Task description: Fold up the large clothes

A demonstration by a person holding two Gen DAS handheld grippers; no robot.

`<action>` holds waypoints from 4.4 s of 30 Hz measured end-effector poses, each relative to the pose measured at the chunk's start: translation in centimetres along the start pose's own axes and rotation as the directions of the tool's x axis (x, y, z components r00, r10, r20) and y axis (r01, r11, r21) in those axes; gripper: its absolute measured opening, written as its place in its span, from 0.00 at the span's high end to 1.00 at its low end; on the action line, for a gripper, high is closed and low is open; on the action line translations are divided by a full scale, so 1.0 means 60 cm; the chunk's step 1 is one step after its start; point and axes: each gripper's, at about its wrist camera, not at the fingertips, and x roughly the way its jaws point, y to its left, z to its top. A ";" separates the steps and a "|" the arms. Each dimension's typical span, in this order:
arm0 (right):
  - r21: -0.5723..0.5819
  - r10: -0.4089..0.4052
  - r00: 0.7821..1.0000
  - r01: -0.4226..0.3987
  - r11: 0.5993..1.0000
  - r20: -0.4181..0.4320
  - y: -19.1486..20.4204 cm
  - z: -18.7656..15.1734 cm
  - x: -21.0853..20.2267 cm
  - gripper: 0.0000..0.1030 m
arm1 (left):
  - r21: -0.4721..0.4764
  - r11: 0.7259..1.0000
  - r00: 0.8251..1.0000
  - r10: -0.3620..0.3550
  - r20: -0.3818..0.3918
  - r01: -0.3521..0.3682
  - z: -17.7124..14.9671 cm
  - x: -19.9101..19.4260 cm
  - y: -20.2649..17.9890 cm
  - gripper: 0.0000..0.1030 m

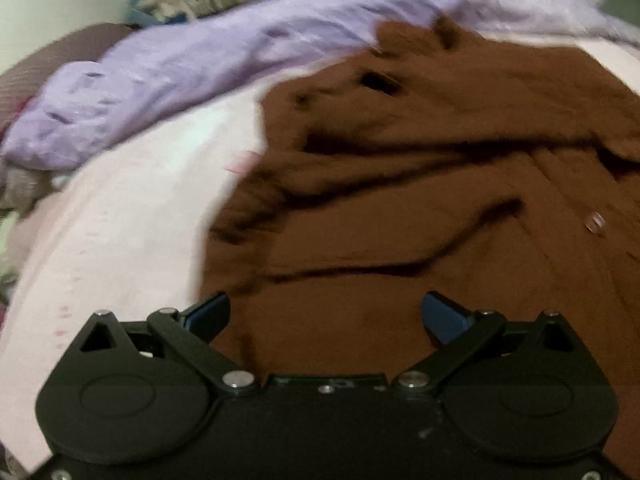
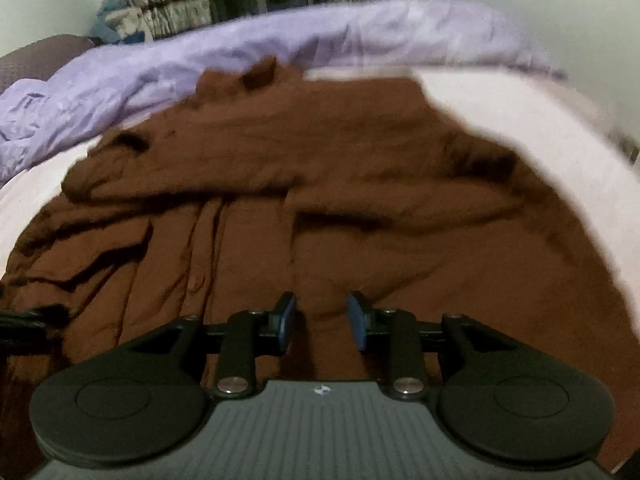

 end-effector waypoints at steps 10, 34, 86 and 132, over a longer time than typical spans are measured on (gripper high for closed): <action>-0.056 0.125 0.991 -0.127 0.990 -0.036 0.063 -0.029 0.022 0.61 | 0.040 0.998 0.998 -0.040 0.045 0.038 -0.024 -0.002 -0.064 0.00; 0.279 -0.119 0.992 0.126 0.952 -0.040 -0.249 -0.049 -0.037 0.84 | -0.135 0.986 0.993 0.081 -0.085 -0.093 -0.050 0.038 0.138 0.00; 0.212 -0.022 0.998 0.035 0.977 -0.064 -0.286 -0.092 -0.108 0.71 | -0.270 0.910 0.922 -0.360 -0.139 0.315 -0.147 -0.074 0.127 0.66; 0.294 -0.091 0.954 0.002 0.956 0.287 -0.276 0.289 0.125 0.31 | -0.443 0.884 0.961 -0.029 0.274 0.153 0.258 0.073 0.253 0.18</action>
